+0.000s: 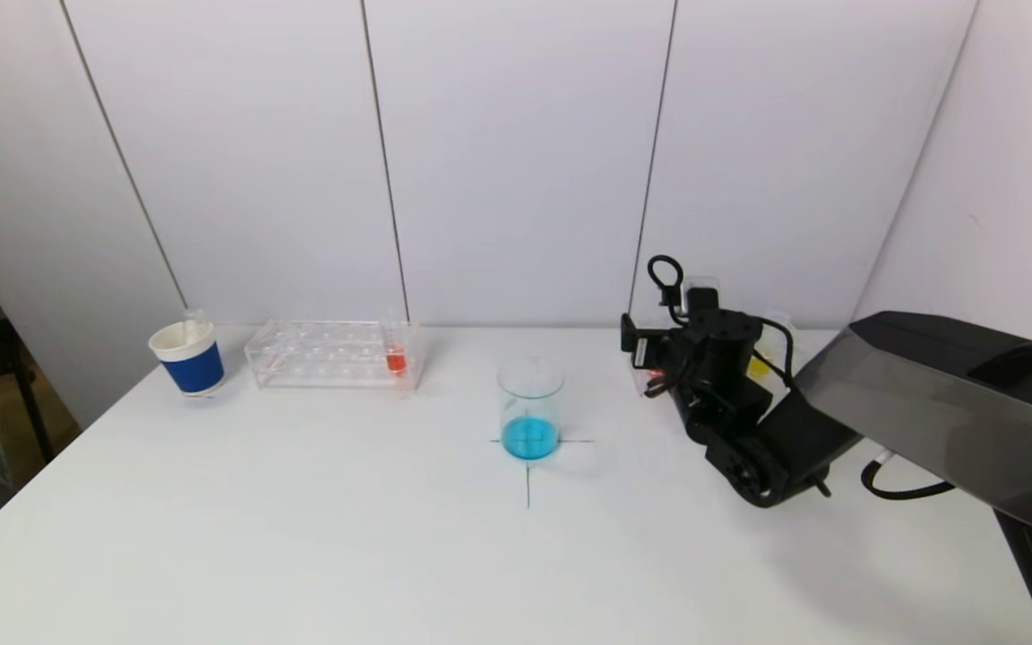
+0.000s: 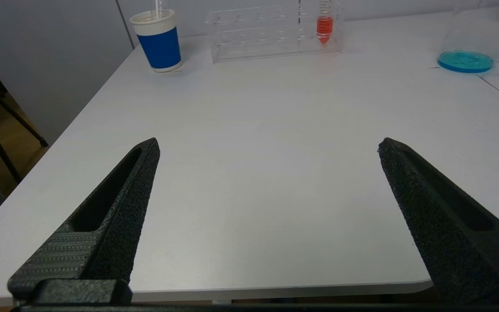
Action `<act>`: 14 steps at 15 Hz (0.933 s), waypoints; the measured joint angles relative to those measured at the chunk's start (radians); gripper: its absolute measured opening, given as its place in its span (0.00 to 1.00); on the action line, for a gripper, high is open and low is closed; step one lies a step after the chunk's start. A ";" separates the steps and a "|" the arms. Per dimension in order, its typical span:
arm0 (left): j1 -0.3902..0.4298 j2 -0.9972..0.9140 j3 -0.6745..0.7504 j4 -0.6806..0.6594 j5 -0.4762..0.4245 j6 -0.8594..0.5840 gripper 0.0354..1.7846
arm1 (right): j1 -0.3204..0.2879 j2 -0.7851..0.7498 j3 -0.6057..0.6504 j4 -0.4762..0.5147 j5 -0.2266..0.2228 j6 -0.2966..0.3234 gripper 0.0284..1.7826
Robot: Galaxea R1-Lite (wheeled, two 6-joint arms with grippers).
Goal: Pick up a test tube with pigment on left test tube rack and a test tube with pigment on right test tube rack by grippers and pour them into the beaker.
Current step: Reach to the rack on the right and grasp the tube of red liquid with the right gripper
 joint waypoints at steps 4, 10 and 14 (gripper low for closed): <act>0.000 0.000 0.000 0.000 0.000 0.000 0.99 | 0.001 0.005 -0.013 0.000 0.003 -0.009 0.96; 0.000 0.000 0.000 0.000 0.000 0.000 0.99 | -0.002 0.020 -0.034 -0.001 0.003 -0.021 0.96; 0.000 0.000 0.000 0.000 0.000 0.000 0.99 | -0.006 0.027 -0.040 -0.001 0.003 -0.026 0.96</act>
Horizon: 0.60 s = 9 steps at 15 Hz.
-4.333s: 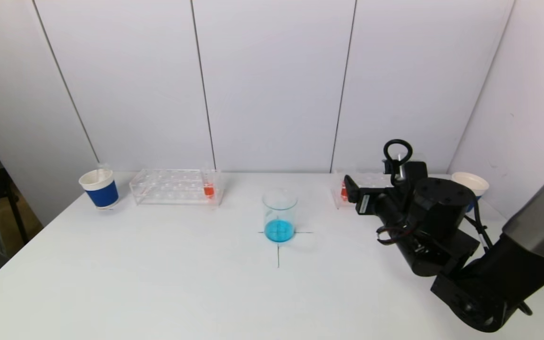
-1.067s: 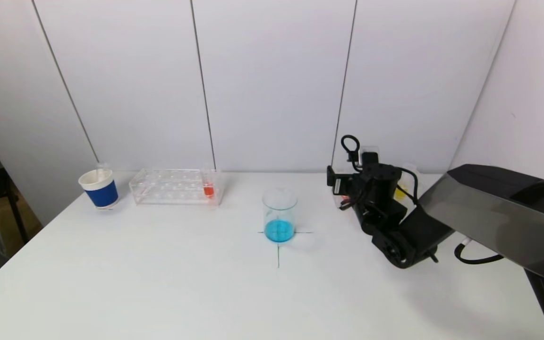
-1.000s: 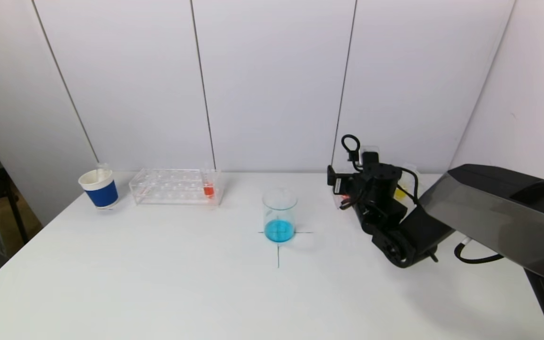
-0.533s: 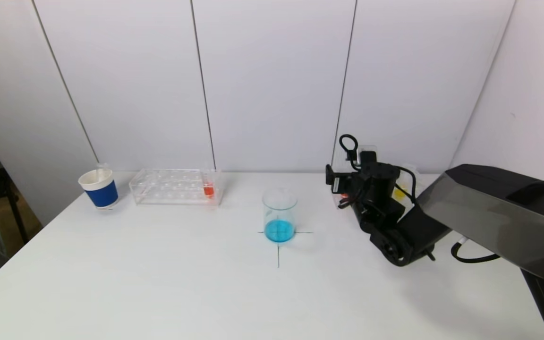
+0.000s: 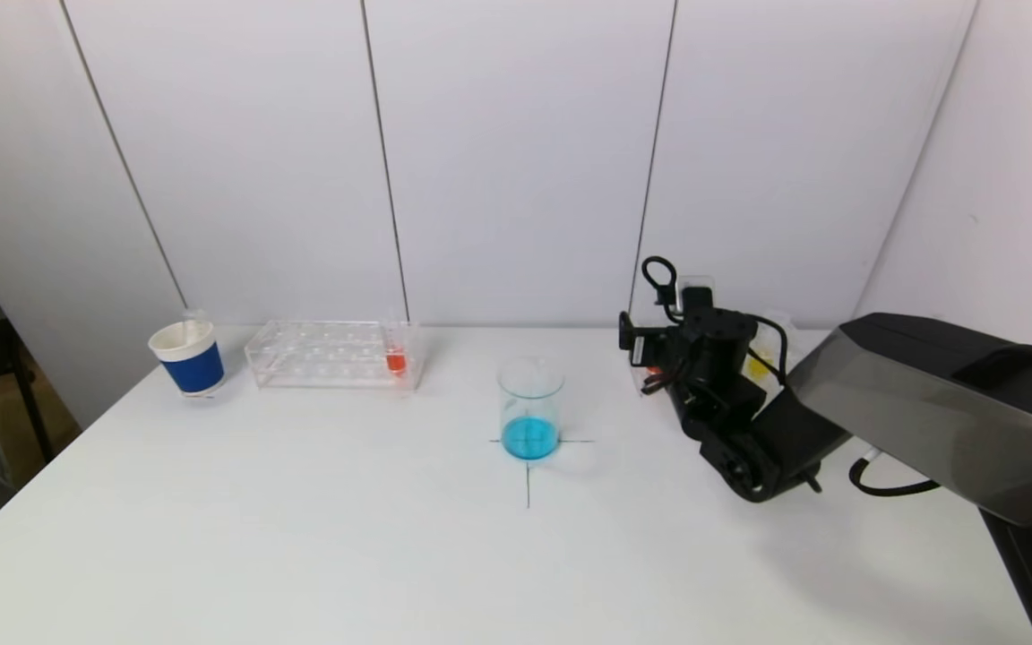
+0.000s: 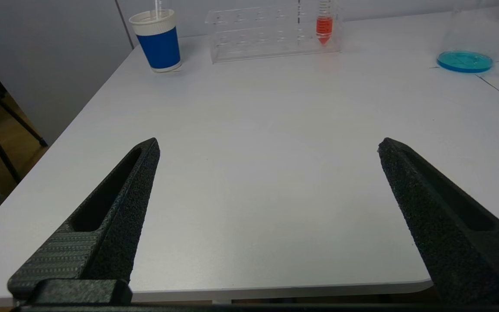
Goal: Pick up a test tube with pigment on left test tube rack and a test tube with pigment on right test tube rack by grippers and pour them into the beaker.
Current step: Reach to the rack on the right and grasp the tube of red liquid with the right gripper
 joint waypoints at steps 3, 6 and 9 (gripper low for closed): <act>0.000 0.000 0.000 0.000 0.000 0.000 0.99 | -0.002 0.003 -0.006 0.000 0.001 -0.005 0.96; 0.000 0.000 0.000 0.000 0.000 0.000 0.99 | -0.004 0.003 -0.009 0.000 0.001 -0.006 0.96; 0.000 0.000 0.000 0.000 0.000 0.000 0.99 | -0.004 0.005 -0.009 0.000 0.001 -0.006 0.96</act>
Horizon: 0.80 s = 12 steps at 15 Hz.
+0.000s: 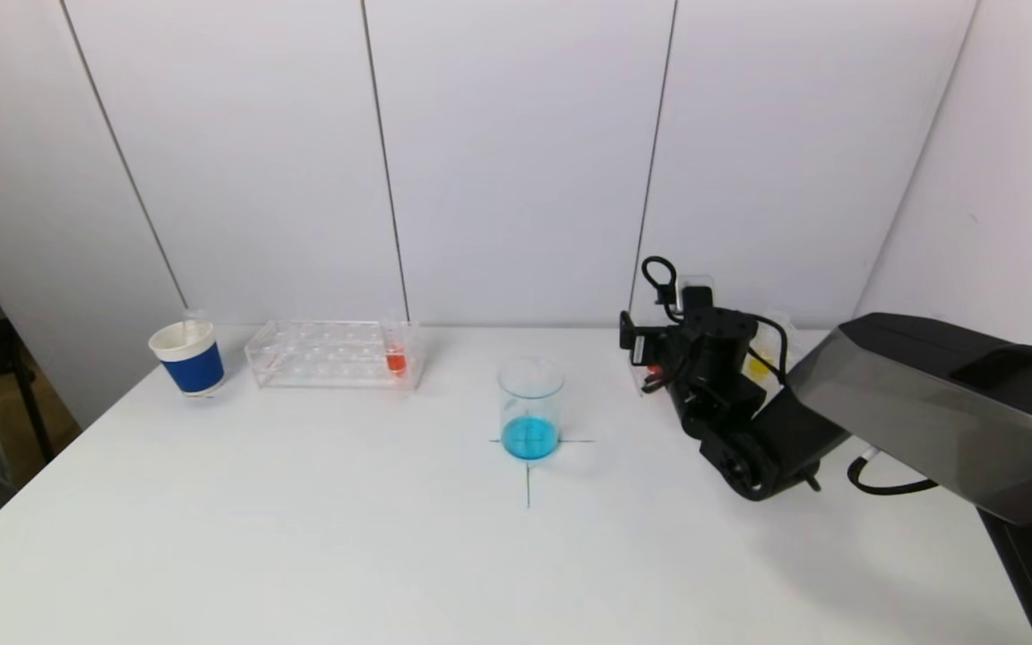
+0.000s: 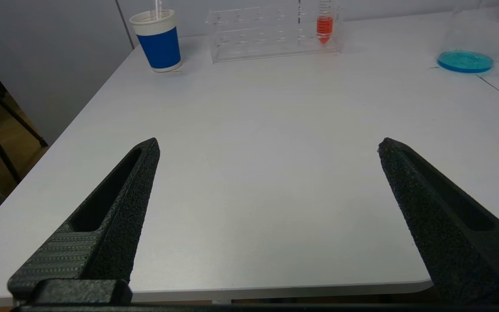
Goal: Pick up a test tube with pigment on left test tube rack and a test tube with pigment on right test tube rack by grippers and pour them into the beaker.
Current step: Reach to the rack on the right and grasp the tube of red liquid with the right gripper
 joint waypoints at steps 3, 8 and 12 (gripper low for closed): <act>0.000 0.000 0.000 0.000 0.000 0.001 0.99 | 0.000 0.001 0.000 0.000 0.006 0.000 0.96; 0.000 0.000 0.000 0.000 0.000 0.000 0.99 | -0.001 0.004 -0.002 -0.001 0.006 0.000 0.96; 0.000 0.000 0.000 0.000 0.000 0.000 0.99 | -0.003 0.010 -0.010 0.000 0.006 0.001 0.96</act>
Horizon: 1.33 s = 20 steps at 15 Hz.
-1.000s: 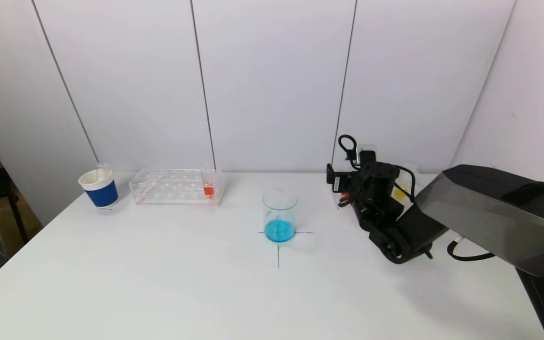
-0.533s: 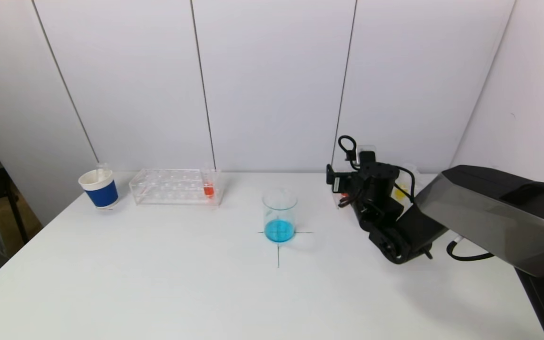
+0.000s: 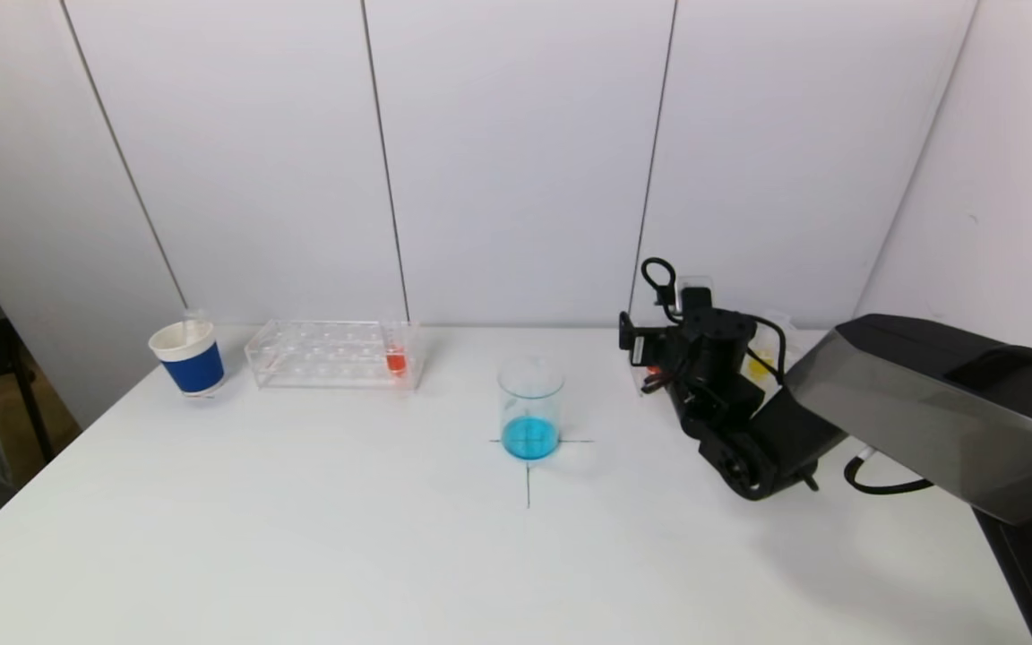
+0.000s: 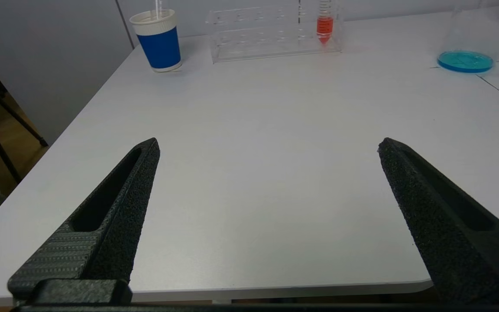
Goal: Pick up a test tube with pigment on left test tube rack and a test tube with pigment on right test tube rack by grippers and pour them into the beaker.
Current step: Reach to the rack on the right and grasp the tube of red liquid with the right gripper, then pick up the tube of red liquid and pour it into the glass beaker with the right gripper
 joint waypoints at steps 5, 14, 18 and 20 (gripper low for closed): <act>0.000 0.000 0.000 0.000 0.000 0.000 0.99 | -0.004 0.003 -0.003 0.000 -0.001 -0.001 0.93; 0.000 0.000 0.000 0.000 -0.001 0.000 0.99 | -0.005 0.005 -0.005 0.000 0.000 -0.001 0.26; 0.000 0.000 0.000 0.000 0.000 0.000 0.99 | -0.006 0.005 -0.006 0.000 0.000 -0.001 0.25; 0.000 0.000 0.000 0.000 0.000 0.000 0.99 | -0.006 0.005 -0.006 0.000 0.000 -0.001 0.25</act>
